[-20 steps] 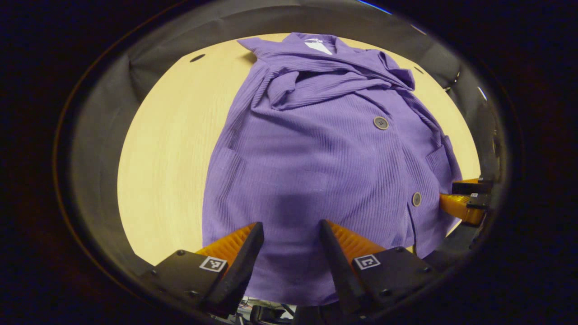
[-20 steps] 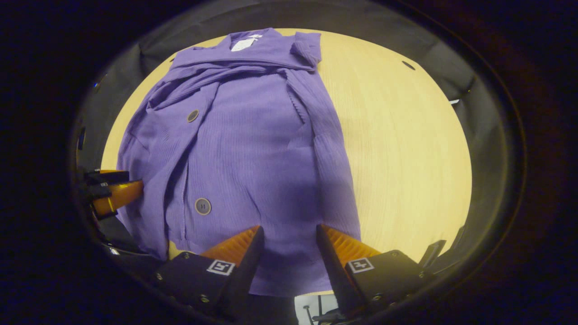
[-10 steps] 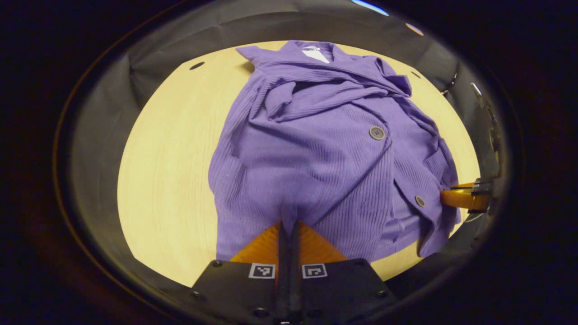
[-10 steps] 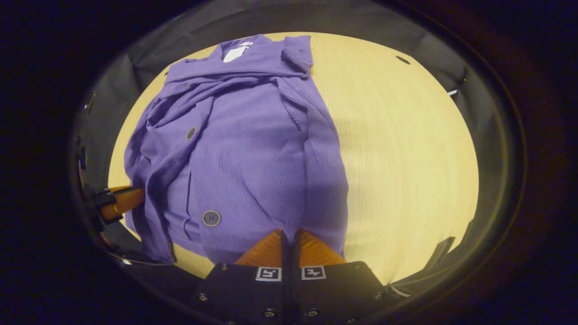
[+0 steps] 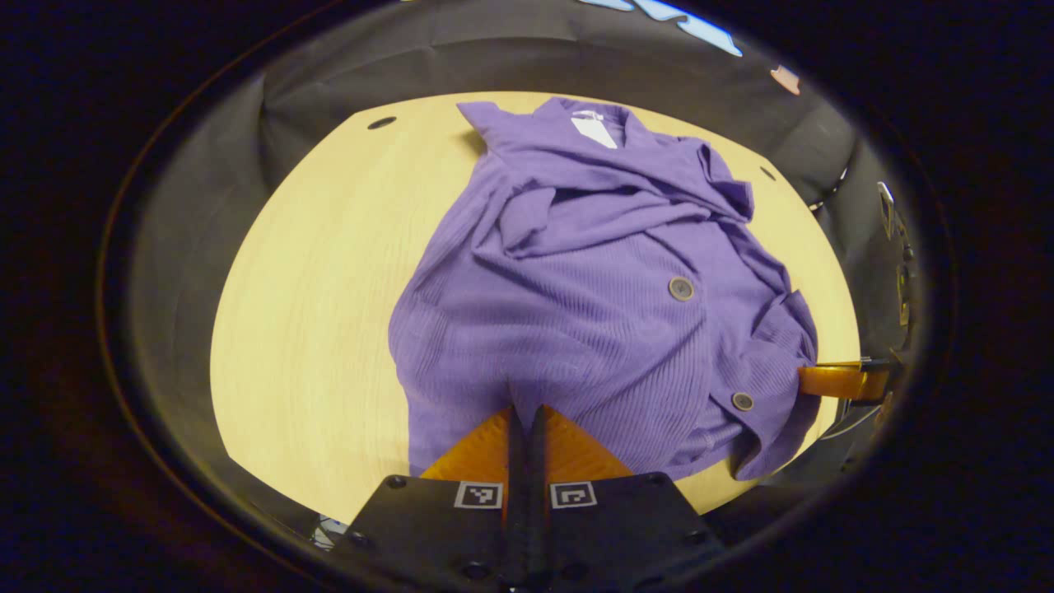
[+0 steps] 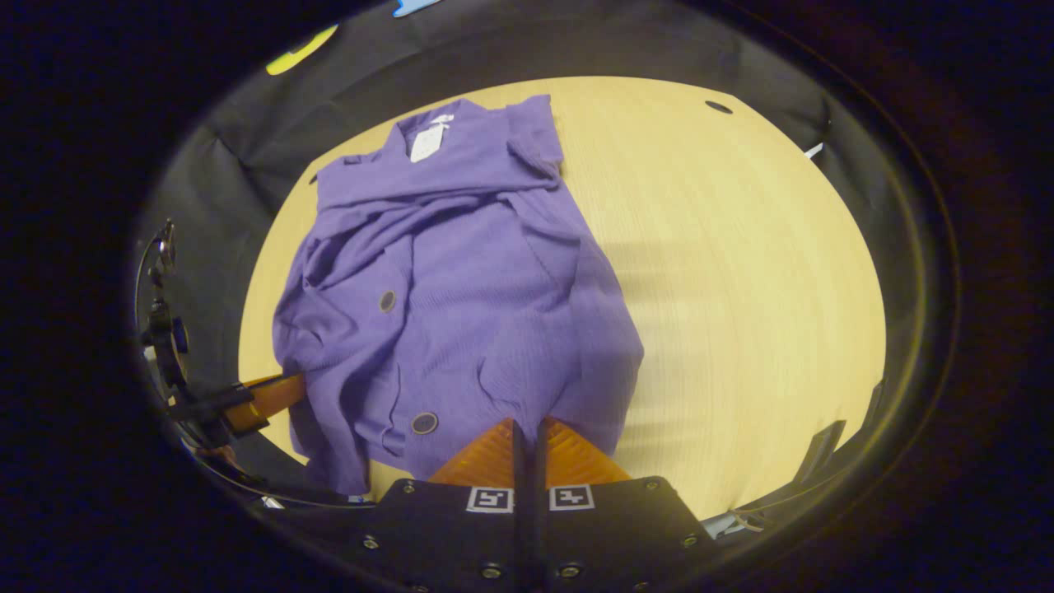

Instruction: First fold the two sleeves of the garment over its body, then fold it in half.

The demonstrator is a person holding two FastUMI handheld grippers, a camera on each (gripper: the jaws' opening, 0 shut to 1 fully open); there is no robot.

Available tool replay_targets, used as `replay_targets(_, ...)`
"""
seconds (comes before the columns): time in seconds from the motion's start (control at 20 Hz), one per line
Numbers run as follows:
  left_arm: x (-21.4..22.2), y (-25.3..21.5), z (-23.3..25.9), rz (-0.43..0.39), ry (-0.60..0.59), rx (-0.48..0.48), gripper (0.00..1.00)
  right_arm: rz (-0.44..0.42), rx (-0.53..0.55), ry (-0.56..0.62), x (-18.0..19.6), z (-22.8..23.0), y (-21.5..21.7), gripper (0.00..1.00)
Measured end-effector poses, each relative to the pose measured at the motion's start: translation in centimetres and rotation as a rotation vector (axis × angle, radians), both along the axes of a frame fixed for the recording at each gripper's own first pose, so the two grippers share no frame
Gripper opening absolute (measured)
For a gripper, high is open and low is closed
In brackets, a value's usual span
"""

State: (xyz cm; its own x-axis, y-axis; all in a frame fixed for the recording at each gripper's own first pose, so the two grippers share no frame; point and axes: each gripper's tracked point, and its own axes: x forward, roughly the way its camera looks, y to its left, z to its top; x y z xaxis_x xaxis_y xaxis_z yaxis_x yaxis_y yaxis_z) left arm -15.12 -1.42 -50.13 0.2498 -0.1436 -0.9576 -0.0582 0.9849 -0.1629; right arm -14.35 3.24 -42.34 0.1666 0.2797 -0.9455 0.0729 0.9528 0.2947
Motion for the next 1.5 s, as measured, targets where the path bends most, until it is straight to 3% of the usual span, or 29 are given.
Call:
replay_targets(0.7, 16.1, 1.4, 6.4, 0.045, -0.269, -0.012, 0.07, 0.011, 0.071, -0.287, 17.3, 8.0, 1.1, 0.01)
replay_targets(1.3, 31.2, 2.3, 5.2, 0.120, -0.367, -0.030, 0.06, -0.042, 0.074, -0.351, 30.5, 7.3, 0.6, 0.01)
replay_targets(1.5, 35.3, 2.3, 5.0, 0.099, -0.414, -0.012, 0.06, -0.079, 0.078, -0.359, 33.7, 6.4, -0.2, 0.01)
